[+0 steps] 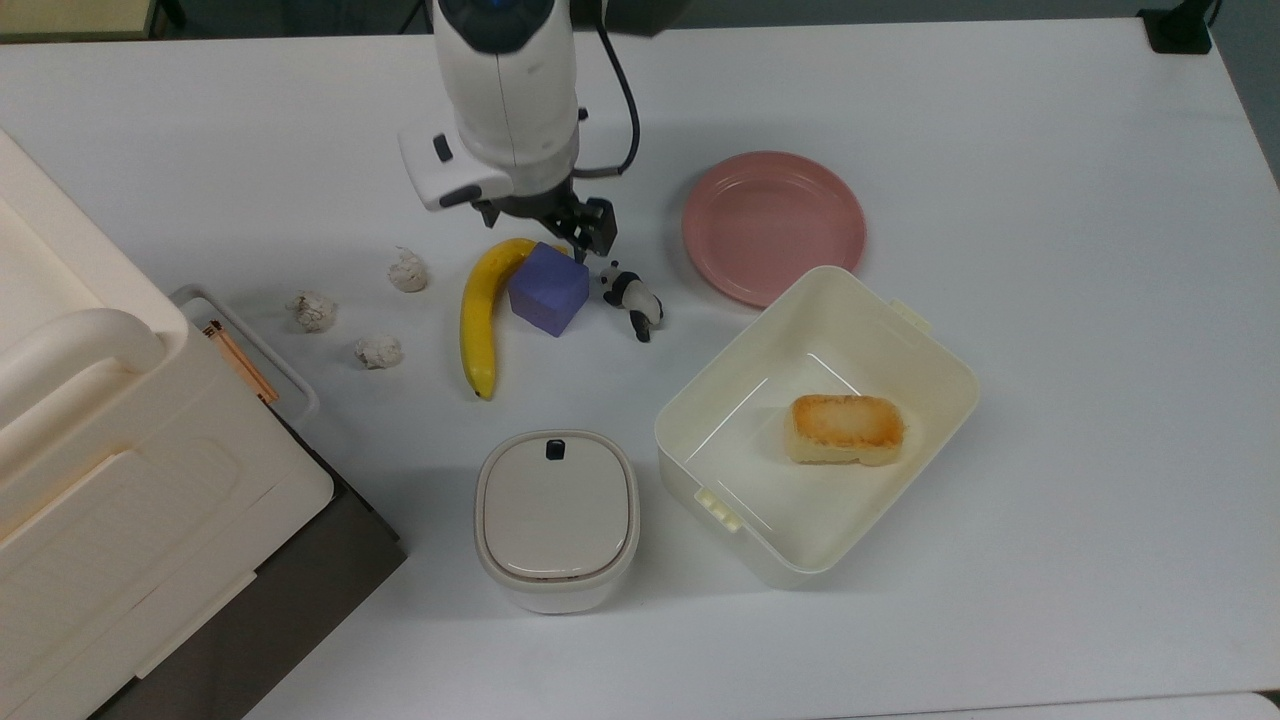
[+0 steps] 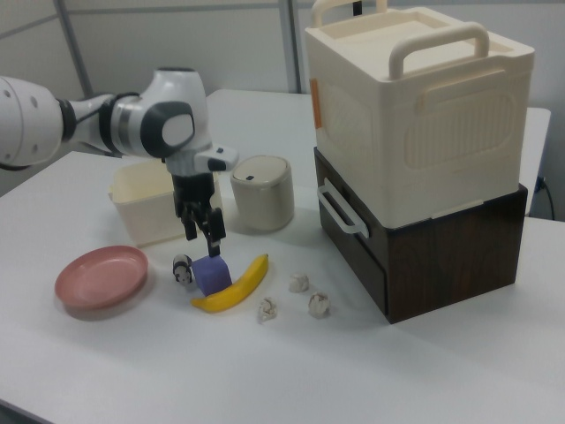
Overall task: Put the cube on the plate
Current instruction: 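Move the gripper down over the purple cube beside the banana, then close the gripper on the purple cube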
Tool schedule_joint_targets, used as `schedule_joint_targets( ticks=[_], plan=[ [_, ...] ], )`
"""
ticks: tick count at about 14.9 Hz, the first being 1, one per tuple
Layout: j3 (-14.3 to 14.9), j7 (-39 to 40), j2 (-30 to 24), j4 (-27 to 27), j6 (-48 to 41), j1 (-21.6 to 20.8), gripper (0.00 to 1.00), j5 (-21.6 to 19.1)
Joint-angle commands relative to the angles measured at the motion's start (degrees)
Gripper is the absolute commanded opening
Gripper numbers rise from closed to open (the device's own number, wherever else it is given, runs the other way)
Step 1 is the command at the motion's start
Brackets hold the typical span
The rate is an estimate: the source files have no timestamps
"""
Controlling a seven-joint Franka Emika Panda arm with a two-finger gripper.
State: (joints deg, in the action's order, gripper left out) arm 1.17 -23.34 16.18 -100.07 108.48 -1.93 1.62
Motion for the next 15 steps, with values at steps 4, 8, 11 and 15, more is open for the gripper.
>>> schedule_joint_targets(
  ticks=[4, 8, 11, 15],
  plan=[
    [0.41, -4.33, 2.98, -5.66, 11.83, -0.7, 1.0, -1.01],
    [0.41, -6.71, 4.74, -5.66, 13.42, -2.28, 0.98, -1.01],
    [0.41, -6.02, 4.83, -5.4, 13.25, -2.11, 0.57, -1.01],
    [0.41, -5.4, 1.59, -4.96, 10.98, -2.11, 0.39, -1.36]
  ],
)
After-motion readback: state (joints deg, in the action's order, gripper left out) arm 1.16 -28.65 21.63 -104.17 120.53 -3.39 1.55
